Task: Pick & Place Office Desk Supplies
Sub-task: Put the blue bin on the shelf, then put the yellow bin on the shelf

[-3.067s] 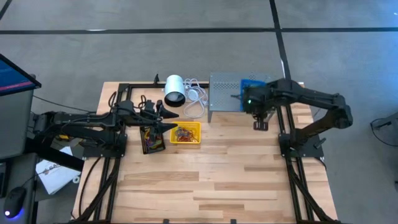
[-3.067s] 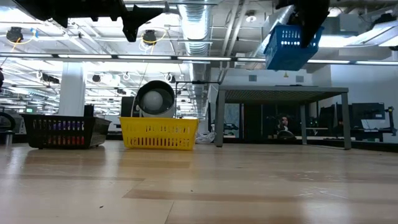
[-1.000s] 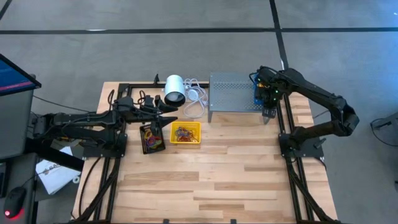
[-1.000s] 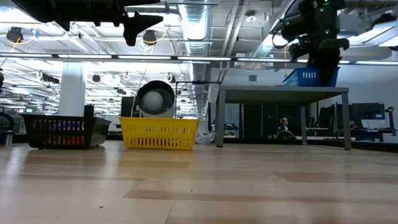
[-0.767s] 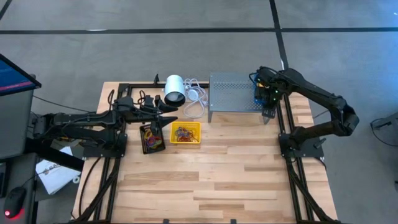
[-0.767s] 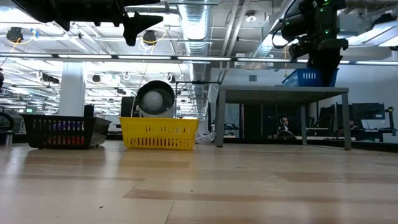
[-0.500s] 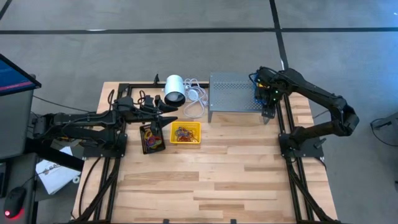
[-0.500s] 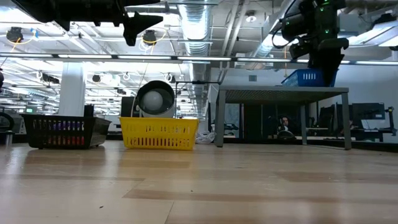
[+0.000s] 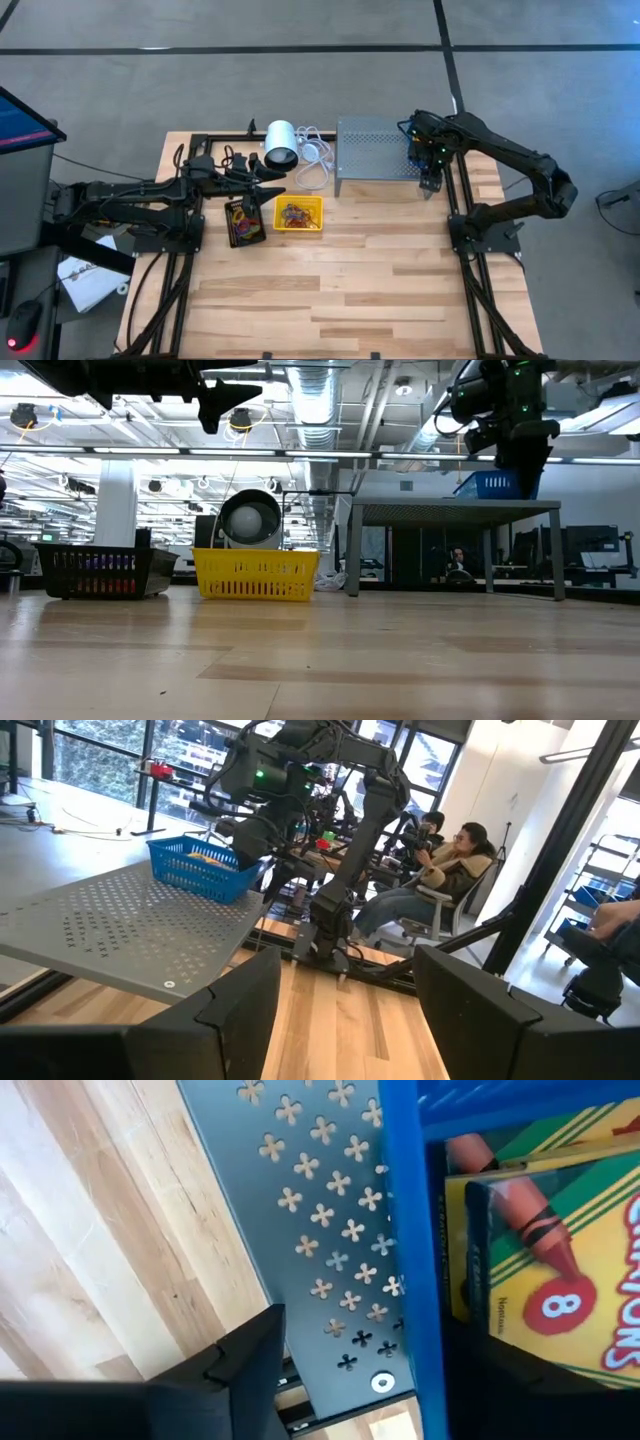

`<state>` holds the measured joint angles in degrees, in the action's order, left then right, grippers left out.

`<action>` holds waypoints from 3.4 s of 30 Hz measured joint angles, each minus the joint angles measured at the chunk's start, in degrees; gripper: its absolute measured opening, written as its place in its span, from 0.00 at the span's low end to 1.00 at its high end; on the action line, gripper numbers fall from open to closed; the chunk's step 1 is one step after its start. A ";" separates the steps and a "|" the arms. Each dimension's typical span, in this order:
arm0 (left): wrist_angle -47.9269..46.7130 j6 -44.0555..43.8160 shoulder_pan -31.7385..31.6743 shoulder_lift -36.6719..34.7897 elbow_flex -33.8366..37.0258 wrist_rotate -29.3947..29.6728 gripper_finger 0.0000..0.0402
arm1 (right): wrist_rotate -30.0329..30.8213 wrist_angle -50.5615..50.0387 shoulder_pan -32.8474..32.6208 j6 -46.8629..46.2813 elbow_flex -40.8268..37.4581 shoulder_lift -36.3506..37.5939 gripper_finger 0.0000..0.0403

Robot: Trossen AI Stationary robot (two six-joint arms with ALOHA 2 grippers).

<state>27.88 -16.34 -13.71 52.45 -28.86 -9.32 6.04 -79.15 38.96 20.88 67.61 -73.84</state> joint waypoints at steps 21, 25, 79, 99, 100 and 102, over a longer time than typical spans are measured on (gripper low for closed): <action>0.00 -0.02 0.02 0.00 0.00 -1.68 0.56 | -0.18 -3.54 -0.50 -3.71 6.64 0.08 0.57; 0.00 -0.02 0.02 0.00 0.00 -1.68 0.56 | -0.19 -3.63 -1.85 -4.41 6.64 0.07 0.57; -14.92 -1.99 -7.48 -6.92 -0.04 -0.17 0.56 | 1.83 27.40 -45.24 -22.15 29.00 -33.24 0.54; -27.06 -1.97 -7.43 -10.32 0.01 -0.20 0.56 | -1.73 28.10 -41.11 -21.32 40.65 -50.78 0.51; -27.08 -1.97 -7.43 -10.32 0.00 -0.20 0.56 | -1.73 28.82 -41.11 -21.35 40.71 -51.29 0.51; -27.07 -1.97 -7.43 -10.32 0.00 -0.20 0.56 | -1.75 29.60 -41.17 -21.32 40.80 -52.10 0.51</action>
<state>0.81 -18.31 -21.15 42.13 -28.86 -9.52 4.29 -49.56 -2.21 -0.45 108.41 -125.95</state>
